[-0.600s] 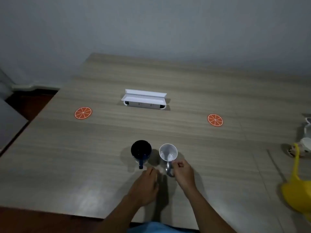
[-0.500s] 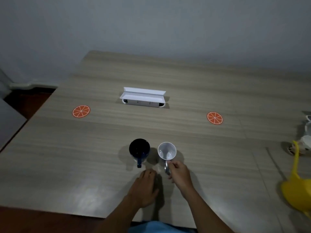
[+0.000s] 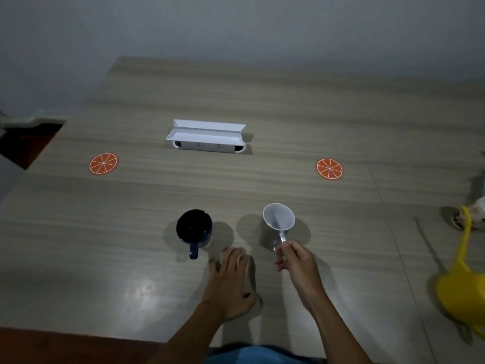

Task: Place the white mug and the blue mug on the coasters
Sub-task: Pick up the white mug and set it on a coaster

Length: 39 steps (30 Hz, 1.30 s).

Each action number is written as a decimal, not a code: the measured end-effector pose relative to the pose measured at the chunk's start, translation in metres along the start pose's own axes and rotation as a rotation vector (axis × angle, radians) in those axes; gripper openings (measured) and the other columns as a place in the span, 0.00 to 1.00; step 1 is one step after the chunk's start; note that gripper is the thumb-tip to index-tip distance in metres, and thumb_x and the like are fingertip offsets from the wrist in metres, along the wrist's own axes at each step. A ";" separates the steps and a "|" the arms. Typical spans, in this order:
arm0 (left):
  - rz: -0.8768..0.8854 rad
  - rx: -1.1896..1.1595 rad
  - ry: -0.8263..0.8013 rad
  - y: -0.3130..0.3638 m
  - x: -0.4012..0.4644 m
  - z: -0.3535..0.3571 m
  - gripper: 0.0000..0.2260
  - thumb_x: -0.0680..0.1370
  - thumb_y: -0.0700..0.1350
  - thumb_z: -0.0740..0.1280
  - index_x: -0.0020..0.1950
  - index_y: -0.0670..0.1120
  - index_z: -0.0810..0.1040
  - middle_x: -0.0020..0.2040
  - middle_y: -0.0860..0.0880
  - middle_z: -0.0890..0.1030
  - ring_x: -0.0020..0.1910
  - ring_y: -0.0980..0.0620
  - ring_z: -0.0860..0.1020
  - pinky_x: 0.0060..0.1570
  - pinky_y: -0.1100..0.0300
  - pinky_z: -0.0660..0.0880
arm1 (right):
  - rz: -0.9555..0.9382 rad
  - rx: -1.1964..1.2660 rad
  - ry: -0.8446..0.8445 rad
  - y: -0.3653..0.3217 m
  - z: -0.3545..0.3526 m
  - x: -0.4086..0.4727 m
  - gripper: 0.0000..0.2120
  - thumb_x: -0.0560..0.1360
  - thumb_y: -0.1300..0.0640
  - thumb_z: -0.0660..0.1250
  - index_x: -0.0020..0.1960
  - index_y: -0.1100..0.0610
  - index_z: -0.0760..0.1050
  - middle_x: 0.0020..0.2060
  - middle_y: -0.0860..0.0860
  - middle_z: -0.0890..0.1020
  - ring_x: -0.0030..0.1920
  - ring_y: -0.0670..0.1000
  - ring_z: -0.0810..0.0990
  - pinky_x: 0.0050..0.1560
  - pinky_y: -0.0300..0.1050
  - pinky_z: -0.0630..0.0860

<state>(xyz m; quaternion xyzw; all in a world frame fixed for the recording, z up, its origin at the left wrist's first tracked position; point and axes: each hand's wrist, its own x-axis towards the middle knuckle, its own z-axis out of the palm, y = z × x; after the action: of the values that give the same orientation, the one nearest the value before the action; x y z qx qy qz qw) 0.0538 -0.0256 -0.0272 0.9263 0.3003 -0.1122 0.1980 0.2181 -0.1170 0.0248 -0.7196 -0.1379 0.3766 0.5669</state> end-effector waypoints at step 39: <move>-0.265 -0.136 0.206 0.093 0.230 -0.006 0.35 0.76 0.71 0.55 0.78 0.55 0.59 0.81 0.53 0.60 0.81 0.47 0.51 0.73 0.28 0.47 | -0.134 0.159 0.467 -0.054 -0.125 0.256 0.14 0.81 0.62 0.62 0.42 0.51 0.81 0.37 0.48 0.83 0.33 0.50 0.77 0.34 0.43 0.76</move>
<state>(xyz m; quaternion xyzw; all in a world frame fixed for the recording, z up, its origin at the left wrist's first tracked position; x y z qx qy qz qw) 0.2931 0.0263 -0.0694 0.8697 0.4451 -0.0214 0.2122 0.4910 -0.0282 -0.0148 -0.7293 -0.0208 0.1714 0.6620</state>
